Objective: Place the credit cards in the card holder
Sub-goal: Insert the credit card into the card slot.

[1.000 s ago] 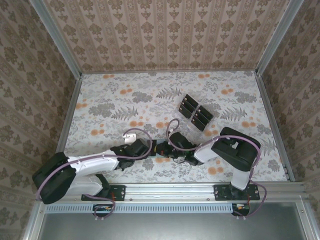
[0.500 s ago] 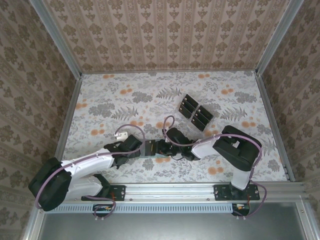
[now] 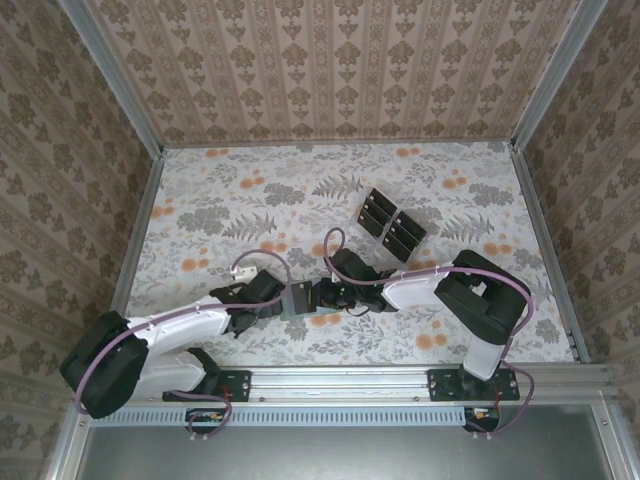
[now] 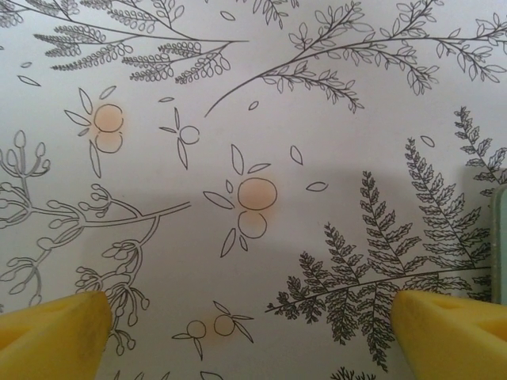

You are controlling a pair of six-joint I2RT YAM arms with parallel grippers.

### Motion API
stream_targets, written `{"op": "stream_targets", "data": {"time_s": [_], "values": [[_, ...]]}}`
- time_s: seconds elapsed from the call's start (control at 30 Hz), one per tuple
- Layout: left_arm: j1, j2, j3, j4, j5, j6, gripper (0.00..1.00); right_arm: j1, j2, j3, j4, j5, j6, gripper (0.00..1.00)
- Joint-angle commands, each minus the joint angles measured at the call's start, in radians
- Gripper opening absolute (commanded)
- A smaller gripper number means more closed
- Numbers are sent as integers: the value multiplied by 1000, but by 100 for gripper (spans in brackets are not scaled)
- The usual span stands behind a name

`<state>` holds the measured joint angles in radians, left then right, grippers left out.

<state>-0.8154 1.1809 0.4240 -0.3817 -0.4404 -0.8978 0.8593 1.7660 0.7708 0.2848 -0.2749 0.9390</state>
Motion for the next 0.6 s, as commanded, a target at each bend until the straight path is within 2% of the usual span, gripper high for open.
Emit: {"op": "stream_targets", "data": {"time_s": [0.0, 0.23, 0.57], "values": [[8, 6, -18, 19, 15, -12, 100, -5, 13, 31, -38, -23, -17, 15], [4, 19, -27, 48, 30, -11, 100, -2, 37, 68, -50, -65, -28, 9], [-12, 47, -27, 71, 31, -16, 100, -3, 75, 125, -106, -128, -54, 6]]}}
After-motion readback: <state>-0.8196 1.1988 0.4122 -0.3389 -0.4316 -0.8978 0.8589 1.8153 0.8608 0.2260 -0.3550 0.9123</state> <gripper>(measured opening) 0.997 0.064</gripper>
